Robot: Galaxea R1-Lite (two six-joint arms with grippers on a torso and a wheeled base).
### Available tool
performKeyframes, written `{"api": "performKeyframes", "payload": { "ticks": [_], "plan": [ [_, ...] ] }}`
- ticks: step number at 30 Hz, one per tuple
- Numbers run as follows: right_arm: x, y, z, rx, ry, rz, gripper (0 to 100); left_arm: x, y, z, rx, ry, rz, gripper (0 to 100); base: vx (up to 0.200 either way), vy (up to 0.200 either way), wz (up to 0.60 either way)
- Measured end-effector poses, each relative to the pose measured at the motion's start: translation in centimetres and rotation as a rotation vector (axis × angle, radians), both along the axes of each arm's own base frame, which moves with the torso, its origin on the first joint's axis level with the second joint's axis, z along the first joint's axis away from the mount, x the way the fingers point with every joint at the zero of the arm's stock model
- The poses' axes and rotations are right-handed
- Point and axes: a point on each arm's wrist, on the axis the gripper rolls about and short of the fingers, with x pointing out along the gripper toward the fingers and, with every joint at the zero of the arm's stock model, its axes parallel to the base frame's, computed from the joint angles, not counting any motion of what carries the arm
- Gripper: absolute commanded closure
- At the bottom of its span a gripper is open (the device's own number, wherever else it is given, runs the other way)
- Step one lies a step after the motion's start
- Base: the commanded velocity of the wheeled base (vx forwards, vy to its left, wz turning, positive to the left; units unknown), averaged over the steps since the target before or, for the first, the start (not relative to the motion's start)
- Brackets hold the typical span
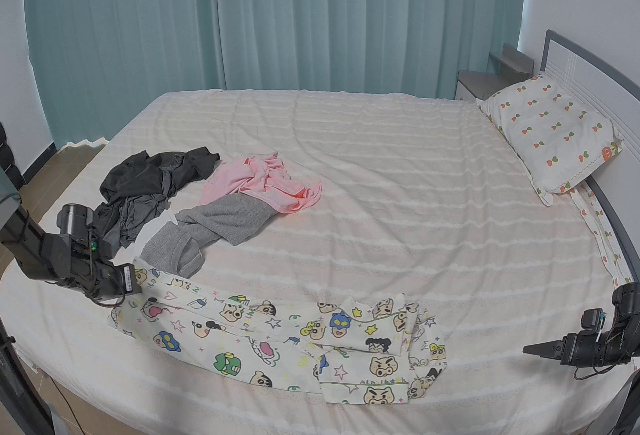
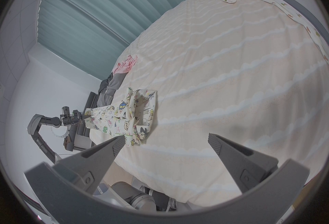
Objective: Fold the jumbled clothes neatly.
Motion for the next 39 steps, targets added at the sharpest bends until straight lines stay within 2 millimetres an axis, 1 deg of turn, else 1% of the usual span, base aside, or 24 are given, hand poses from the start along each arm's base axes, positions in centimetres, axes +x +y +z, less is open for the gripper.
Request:
{"api": "performKeyframes", "payload": {
  "ticks": [1,6,9,12,16,18,20,21,22,23,25,28,30,31,35,36,39],
  "plan": [
    [0.0,0.0,0.0,0.000,0.000,-0.001,0,-0.2,0.9,0.4,-0.009,-0.003,0.020,100,0.000,0.000,0.00],
    [0.0,-0.1,0.0,0.007,-0.004,-0.004,0,-0.3,3.2,2.2,-0.014,-0.033,0.083,100,0.000,0.000,0.00],
    [-0.1,-0.2,0.0,0.008,-0.005,-0.006,0,-0.6,3.5,2.9,-0.019,-0.017,0.097,100,0.000,0.000,0.00],
    [-0.1,-0.2,0.0,0.009,-0.005,-0.008,0,-0.6,2.7,3.6,-0.021,-0.008,0.083,100,0.000,0.000,0.00],
    [-0.1,-0.2,0.0,0.010,-0.005,-0.008,0,0.0,-0.5,4.3,-0.023,-0.005,0.046,100,0.000,0.000,0.00],
    [-0.1,-0.2,0.0,0.011,-0.005,-0.009,0,0.6,-3.3,4.7,-0.023,-0.004,0.028,100,0.000,0.000,0.00],
    [-0.1,-0.2,0.0,0.011,-0.005,-0.010,0,0.8,-5.2,5.0,-0.025,-0.005,0.012,100,0.000,0.000,0.00],
    [-0.1,-0.2,0.0,0.010,-0.005,-0.010,0,1.0,-6.9,5.2,-0.028,-0.007,-0.004,100,0.000,0.000,0.00],
    [-0.1,-0.2,0.0,0.010,-0.005,-0.010,0,1.0,-8.0,5.3,-0.031,-0.008,-0.015,100,0.000,0.000,0.00],
    [-0.1,-0.2,0.0,0.010,-0.005,-0.010,0,1.1,-9.4,5.4,-0.034,-0.010,-0.031,100,0.000,0.000,0.00],
    [-0.1,-0.2,0.0,0.010,-0.006,-0.011,0,1.2,-13.2,5.7,-0.046,-0.019,-0.071,100,0.000,0.000,0.00],
    [-0.2,-0.3,0.0,0.009,-0.006,-0.012,0,1.1,-16.9,5.8,-0.060,-0.026,-0.106,100,0.000,0.000,0.00],
    [-0.2,-0.3,0.0,0.010,-0.006,-0.012,0,1.0,-19.7,5.8,-0.070,-0.029,-0.137,100,0.000,0.000,0.00],
    [-0.2,-0.3,0.0,0.009,-0.006,-0.013,0,0.9,-21.5,5.6,-0.075,-0.031,-0.161,100,0.000,0.000,0.00],
    [-0.2,-0.3,0.0,0.006,-0.008,-0.011,0,0.9,-25.9,4.8,-0.096,-0.054,-0.224,100,0.000,0.000,0.00],
    [-0.2,-0.3,0.0,0.005,-0.009,-0.010,0,1.0,-27.4,4.6,-0.113,-0.072,-0.249,100,0.000,0.000,0.00],
    [-0.2,-0.3,0.0,0.003,-0.010,-0.007,0,1.3,-29.5,4.2,-0.161,-0.126,-0.287,100,0.000,0.000,0.00]
  ]
}}
